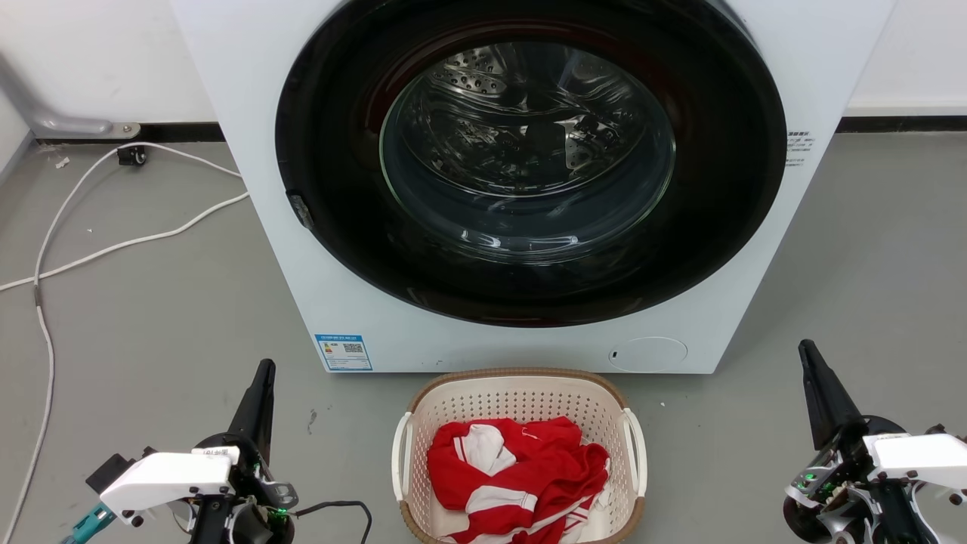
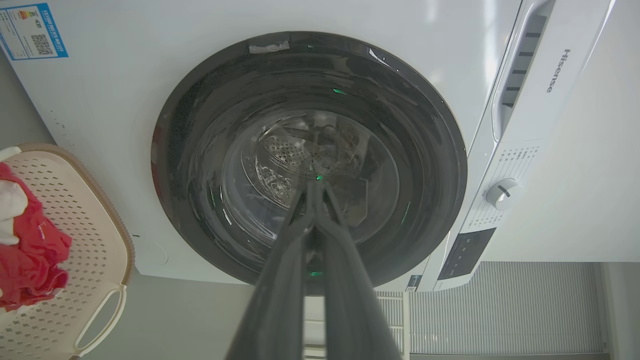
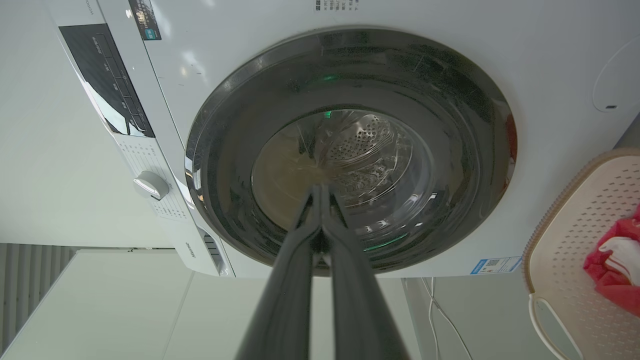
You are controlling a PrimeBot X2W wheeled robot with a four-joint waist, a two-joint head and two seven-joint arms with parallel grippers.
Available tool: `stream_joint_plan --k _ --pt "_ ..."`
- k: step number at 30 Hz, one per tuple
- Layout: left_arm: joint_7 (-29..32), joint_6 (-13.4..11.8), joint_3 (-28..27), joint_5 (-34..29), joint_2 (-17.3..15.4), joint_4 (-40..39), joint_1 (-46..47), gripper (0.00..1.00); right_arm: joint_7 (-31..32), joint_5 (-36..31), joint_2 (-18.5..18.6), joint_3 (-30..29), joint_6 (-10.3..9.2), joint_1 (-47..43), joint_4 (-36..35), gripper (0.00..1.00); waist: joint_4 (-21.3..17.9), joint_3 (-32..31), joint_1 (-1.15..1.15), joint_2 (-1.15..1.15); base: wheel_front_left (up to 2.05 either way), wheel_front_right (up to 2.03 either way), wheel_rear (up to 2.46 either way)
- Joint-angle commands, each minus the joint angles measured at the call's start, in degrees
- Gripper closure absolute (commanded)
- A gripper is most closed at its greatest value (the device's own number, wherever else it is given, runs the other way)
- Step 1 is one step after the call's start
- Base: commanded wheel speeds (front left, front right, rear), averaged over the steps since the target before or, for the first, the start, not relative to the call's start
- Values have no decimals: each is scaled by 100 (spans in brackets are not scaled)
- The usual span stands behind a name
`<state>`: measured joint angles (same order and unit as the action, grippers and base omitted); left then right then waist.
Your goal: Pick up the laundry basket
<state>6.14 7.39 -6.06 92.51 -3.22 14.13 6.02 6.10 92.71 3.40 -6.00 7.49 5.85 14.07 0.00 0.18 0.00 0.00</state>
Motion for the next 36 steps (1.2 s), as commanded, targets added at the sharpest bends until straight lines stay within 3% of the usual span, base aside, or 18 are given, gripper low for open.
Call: stream_joint_plan --k 1,19,20,30,36 --pt "18 18 -21 -10 8 3 44 100 9 -20 -19 -8 0 72 9 100 0 0 0 0 0 0 0" --pt "22 18 -32 -22 15 3 45 100 23 -38 -29 -21 0 74 9 100 0 0 0 0 0 0 0" --pt "16 0 -7 -4 6 0 2 0 3 -2 -7 -13 0 1 -1 0 0 0 0 0 0 0 0" --pt "-291 2 323 -28 15 -1 34 0 -298 -68 -15 181 0 -109 -151 0 0 3 0 0 0 0 0" --pt "-456 3 406 -351 3 -91 73 0 -466 -460 29 270 0 -132 -202 0 1 1 0 0 0 0 0"
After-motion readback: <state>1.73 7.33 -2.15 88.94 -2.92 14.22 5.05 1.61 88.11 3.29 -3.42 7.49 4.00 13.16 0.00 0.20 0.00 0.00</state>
